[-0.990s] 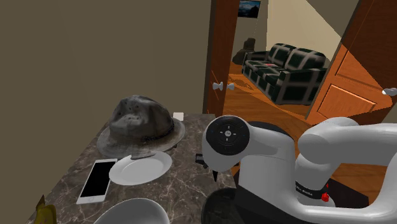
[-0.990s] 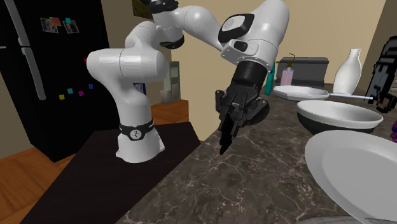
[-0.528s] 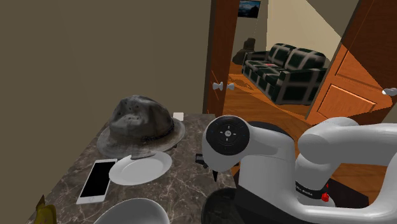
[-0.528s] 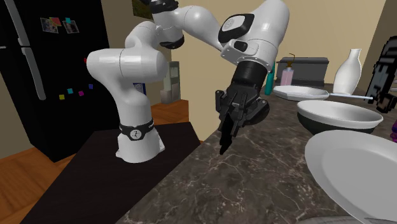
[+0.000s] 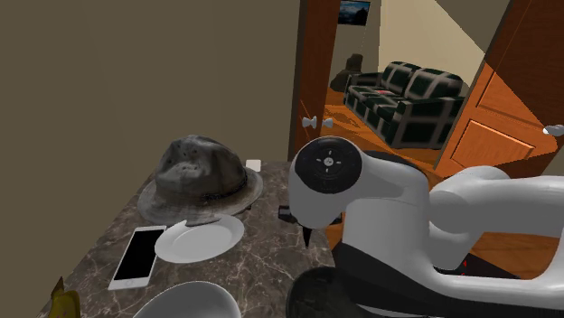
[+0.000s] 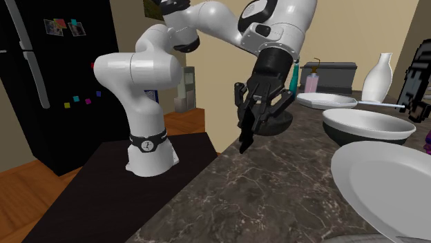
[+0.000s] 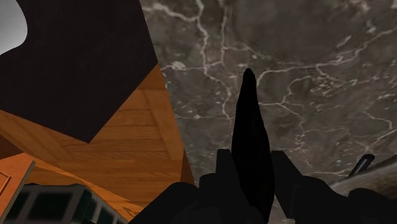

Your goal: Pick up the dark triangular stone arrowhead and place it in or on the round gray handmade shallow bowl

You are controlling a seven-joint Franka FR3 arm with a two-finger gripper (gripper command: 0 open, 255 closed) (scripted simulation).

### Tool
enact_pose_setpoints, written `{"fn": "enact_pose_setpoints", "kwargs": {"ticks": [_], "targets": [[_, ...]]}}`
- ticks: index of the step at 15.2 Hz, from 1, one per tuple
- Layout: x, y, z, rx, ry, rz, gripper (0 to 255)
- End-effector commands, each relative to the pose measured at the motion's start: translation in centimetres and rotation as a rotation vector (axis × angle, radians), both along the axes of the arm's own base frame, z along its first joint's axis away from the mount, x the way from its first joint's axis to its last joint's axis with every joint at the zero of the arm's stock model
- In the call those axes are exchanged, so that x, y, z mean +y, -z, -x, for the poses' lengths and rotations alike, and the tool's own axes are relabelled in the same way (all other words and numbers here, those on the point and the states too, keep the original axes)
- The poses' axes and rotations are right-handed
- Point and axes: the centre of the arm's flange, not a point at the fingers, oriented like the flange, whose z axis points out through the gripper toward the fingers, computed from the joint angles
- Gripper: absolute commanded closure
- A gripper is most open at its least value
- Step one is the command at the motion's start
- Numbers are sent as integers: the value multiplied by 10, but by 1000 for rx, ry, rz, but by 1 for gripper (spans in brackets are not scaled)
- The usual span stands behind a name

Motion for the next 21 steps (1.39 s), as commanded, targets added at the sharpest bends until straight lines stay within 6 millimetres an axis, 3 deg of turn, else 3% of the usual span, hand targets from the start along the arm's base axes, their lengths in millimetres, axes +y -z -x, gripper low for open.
{"fn": "enact_pose_setpoints", "kwargs": {"ticks": [1,21], "targets": [[0,-11,1,0,0,0,255],[0,-115,1,0,0,0,255]]}}
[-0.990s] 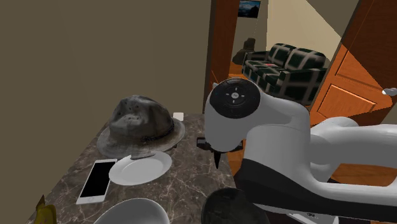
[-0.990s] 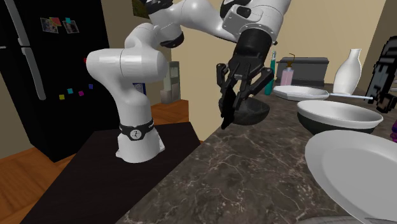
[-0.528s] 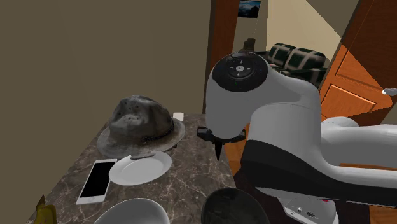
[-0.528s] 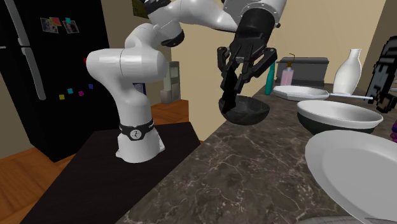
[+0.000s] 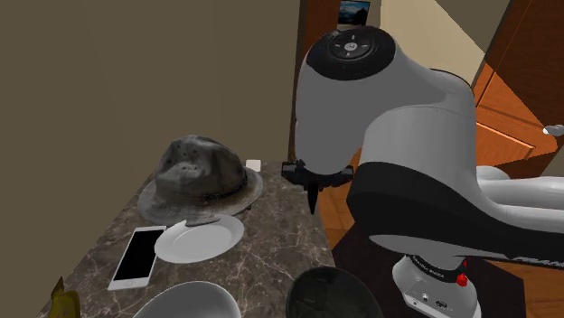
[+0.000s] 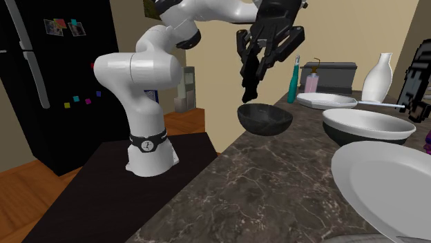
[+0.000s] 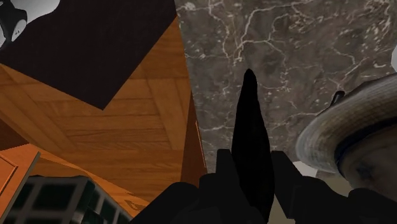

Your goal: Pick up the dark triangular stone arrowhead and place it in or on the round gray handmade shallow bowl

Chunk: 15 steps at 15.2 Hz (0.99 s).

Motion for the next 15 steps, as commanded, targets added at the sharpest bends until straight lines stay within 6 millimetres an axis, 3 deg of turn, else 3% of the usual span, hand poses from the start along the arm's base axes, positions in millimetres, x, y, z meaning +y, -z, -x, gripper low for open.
{"fn": "enact_pose_setpoints", "kwargs": {"ticks": [1,15], "targets": [[8,-6,10,0,0,0,255],[121,-18,147,0,0,0,255]]}}
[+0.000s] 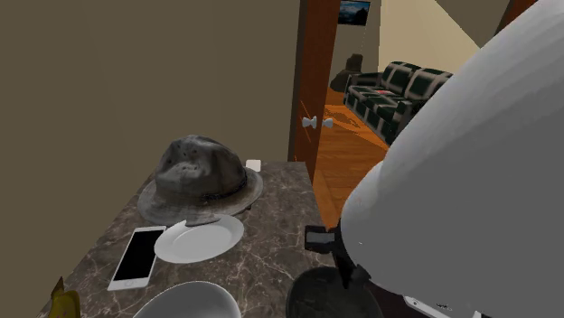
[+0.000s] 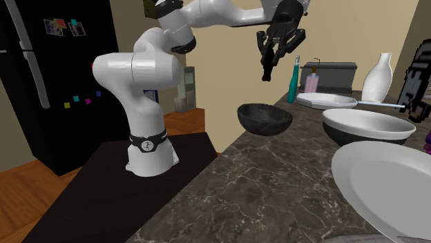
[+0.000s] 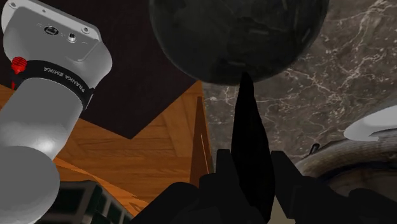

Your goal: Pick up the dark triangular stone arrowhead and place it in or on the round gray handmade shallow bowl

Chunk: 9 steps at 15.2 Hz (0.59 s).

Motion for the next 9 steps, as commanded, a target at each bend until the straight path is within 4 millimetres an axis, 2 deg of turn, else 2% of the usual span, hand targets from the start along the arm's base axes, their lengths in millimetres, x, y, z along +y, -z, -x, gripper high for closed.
{"fn": "enact_pose_setpoints", "kwargs": {"ticks": [1,9], "targets": [[6,7,9,0,1,0,255],[6,49,9,0,1,0,255]]}}
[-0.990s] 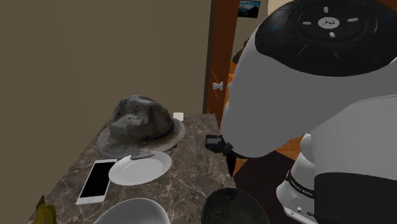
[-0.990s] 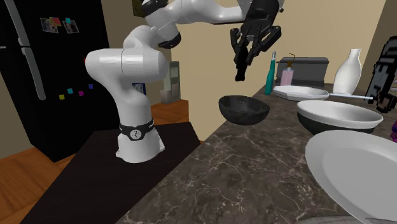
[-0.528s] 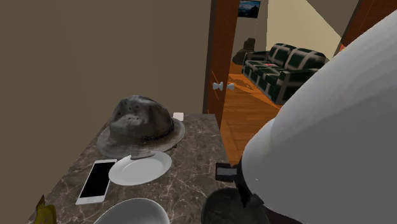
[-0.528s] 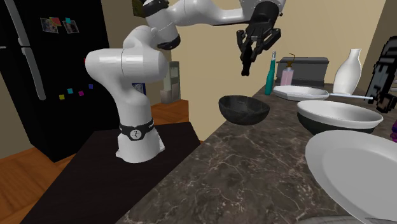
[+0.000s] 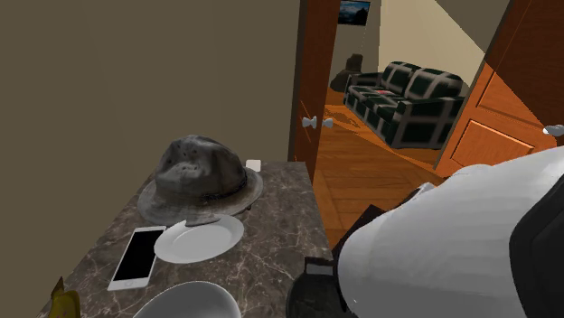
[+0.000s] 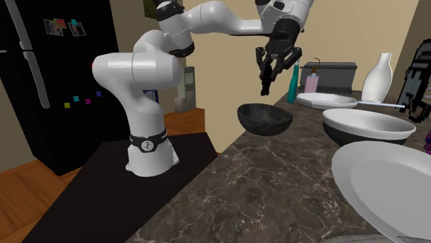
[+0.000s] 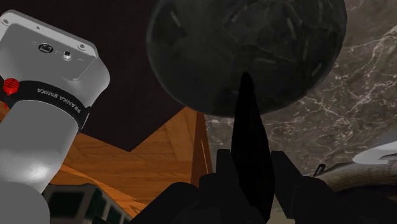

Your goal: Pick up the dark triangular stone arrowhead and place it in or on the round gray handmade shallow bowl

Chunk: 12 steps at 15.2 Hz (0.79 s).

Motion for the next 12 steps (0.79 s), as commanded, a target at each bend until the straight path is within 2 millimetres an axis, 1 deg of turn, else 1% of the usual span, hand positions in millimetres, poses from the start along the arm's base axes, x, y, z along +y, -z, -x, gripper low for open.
{"fn": "enact_pose_setpoints", "kwargs": {"ticks": [1,7,12], "targets": [[1,11,0,0,0,0,255],[1,41,0,0,0,0,255],[1,41,0,0,0,0,255]]}}
